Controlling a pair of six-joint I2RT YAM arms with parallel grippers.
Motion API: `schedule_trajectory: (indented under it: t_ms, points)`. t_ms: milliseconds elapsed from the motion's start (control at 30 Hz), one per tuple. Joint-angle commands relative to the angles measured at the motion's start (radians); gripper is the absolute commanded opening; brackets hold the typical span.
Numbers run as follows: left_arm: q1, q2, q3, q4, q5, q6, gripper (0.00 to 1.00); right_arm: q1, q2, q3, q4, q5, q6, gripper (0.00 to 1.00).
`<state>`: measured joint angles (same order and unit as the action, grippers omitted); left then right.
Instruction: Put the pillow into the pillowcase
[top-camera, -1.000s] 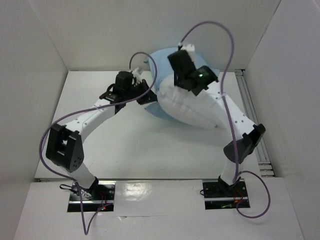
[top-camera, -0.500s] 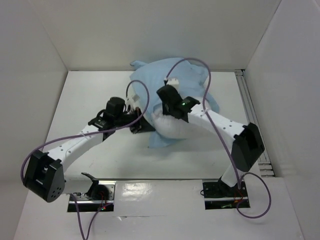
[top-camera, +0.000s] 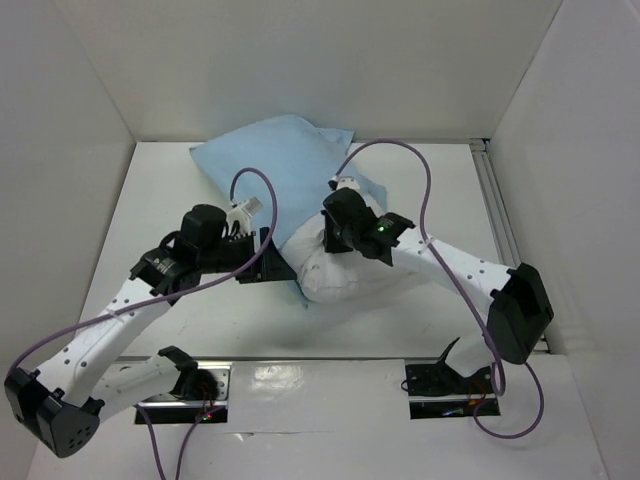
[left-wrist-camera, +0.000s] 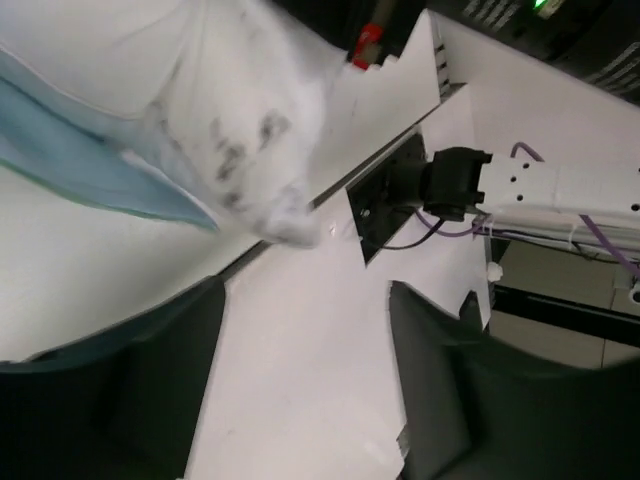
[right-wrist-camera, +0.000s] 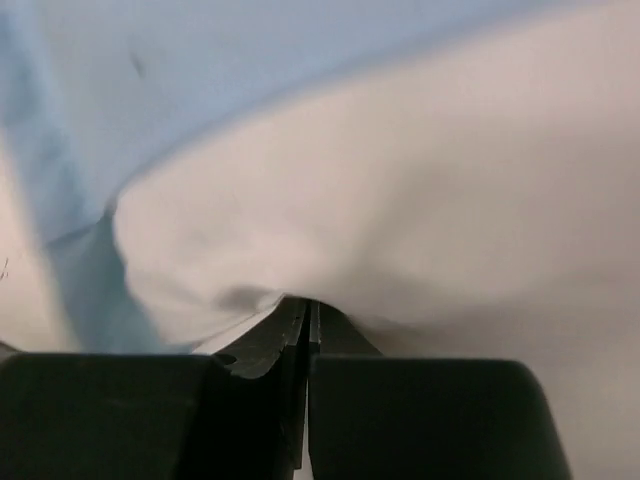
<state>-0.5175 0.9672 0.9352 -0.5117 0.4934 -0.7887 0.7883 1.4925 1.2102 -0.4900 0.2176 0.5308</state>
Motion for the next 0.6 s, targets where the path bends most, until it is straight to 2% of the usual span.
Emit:
schedule_trajectory:
  t_ms: [0,33,67,100,133,167,200,267,333,367,433,467,533,567]
  points:
    - [-0.018,-0.004,0.138,-0.207,-0.077,0.083,0.83,0.081,-0.003,-0.041,0.113,-0.011,-0.014,0.00]
    - [-0.009,-0.004,0.164,-0.237,-0.116,0.092,0.87,0.107,-0.003,-0.032,0.123,-0.026,-0.028,0.00]
    - [-0.009,-0.004,0.189,-0.261,-0.154,0.092,0.89,0.132,-0.003,-0.015,0.123,-0.026,-0.044,0.06]
    - [0.005,-0.004,0.235,-0.301,-0.227,0.103,0.88,0.173,0.014,0.009,0.110,-0.026,-0.079,0.18]
    - [0.014,-0.004,0.253,-0.310,-0.257,0.103,0.85,0.190,0.038,0.069,0.050,-0.026,-0.097,0.36]
    - [0.014,-0.004,0.269,-0.310,-0.275,0.120,0.80,0.203,0.038,0.096,0.018,0.024,-0.106,0.66]
    - [0.014,0.007,0.283,-0.310,-0.285,0.131,0.73,0.203,0.038,0.116,-0.010,0.057,-0.106,0.72]
    - [0.014,0.028,0.321,-0.310,-0.285,0.155,0.67,0.215,-0.045,0.127,-0.038,0.150,-0.106,0.80]
    - [0.014,0.074,0.344,-0.320,-0.306,0.146,0.66,0.192,-0.127,0.106,-0.038,0.216,-0.091,0.85]
    - [0.014,0.088,0.344,-0.320,-0.306,0.146,0.68,0.171,-0.197,0.095,-0.047,0.267,-0.080,0.88]
    - [0.014,0.114,0.344,-0.301,-0.334,0.132,0.75,0.114,-0.241,0.095,-0.083,0.282,-0.054,0.92]
    - [0.023,0.151,0.361,-0.301,-0.375,0.132,0.80,0.024,-0.241,0.110,-0.160,0.282,-0.023,0.93]
    - [0.024,0.208,0.396,-0.268,-0.388,0.164,0.80,-0.076,-0.241,0.120,-0.232,0.263,0.024,0.94]
    - [0.024,0.288,0.459,-0.268,-0.400,0.180,0.78,-0.162,-0.241,0.102,-0.252,0.241,0.024,0.94]
